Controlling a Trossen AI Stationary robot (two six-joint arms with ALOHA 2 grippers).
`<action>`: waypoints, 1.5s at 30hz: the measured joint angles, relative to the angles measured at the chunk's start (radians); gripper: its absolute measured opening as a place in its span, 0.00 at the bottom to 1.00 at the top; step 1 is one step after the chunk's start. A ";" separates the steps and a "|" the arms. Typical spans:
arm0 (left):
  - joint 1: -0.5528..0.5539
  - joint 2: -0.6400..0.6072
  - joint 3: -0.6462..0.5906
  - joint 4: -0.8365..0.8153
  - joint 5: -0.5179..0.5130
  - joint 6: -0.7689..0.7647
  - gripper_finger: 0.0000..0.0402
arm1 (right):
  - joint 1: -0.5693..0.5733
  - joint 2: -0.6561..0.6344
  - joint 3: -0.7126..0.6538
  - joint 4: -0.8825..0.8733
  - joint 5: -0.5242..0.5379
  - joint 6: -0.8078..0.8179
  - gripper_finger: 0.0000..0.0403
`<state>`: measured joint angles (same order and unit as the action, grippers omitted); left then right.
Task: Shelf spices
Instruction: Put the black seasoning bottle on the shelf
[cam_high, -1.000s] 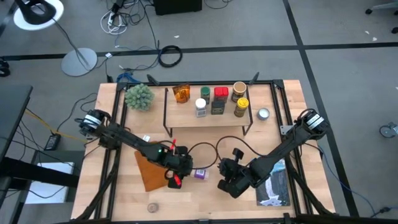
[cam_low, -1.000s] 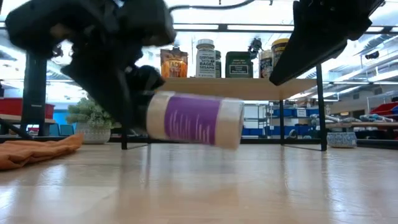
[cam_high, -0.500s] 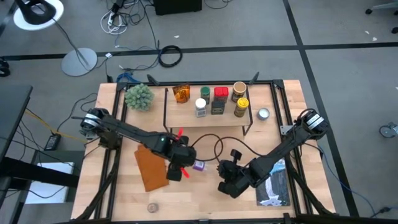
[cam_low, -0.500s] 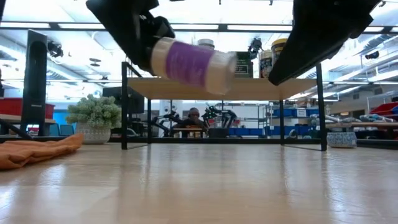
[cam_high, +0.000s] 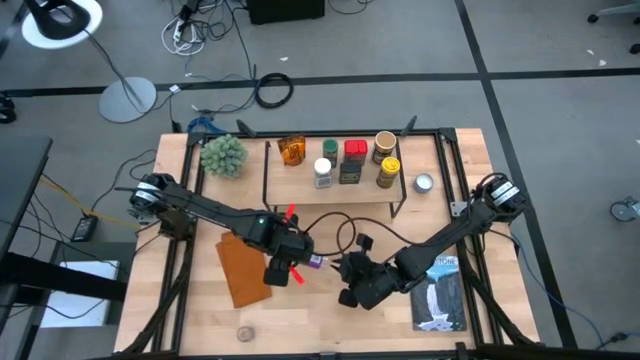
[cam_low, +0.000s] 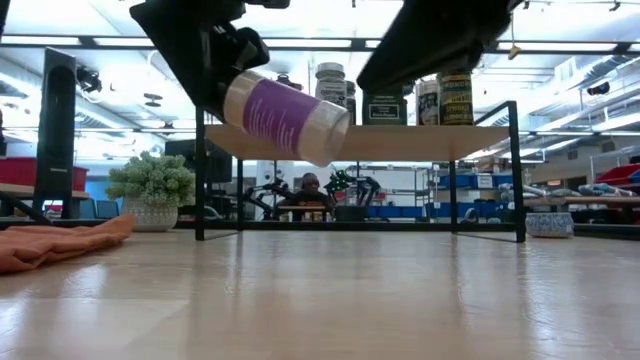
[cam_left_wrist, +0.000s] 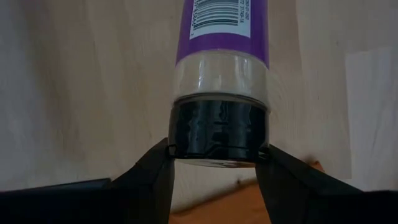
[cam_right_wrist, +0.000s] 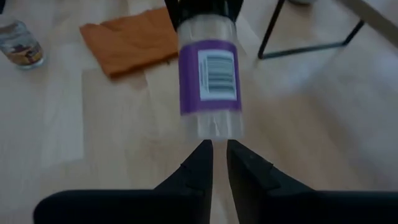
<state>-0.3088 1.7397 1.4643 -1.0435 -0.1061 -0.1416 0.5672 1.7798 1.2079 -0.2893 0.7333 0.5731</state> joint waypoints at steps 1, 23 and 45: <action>0.000 0.000 0.000 -0.001 0.000 0.000 0.46 | -0.002 0.000 0.000 0.011 -0.001 -0.013 0.12; -0.002 0.000 0.000 -0.003 0.015 -0.020 0.48 | -0.077 0.133 0.000 0.326 -0.096 -0.235 0.76; -0.002 0.000 -0.003 0.045 0.044 -0.051 0.49 | -0.151 0.307 0.000 0.625 -0.100 -0.286 0.33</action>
<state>-0.3103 1.7397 1.4612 -0.9988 -0.0620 -0.1921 0.4160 2.0865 1.2079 0.3356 0.6328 0.2874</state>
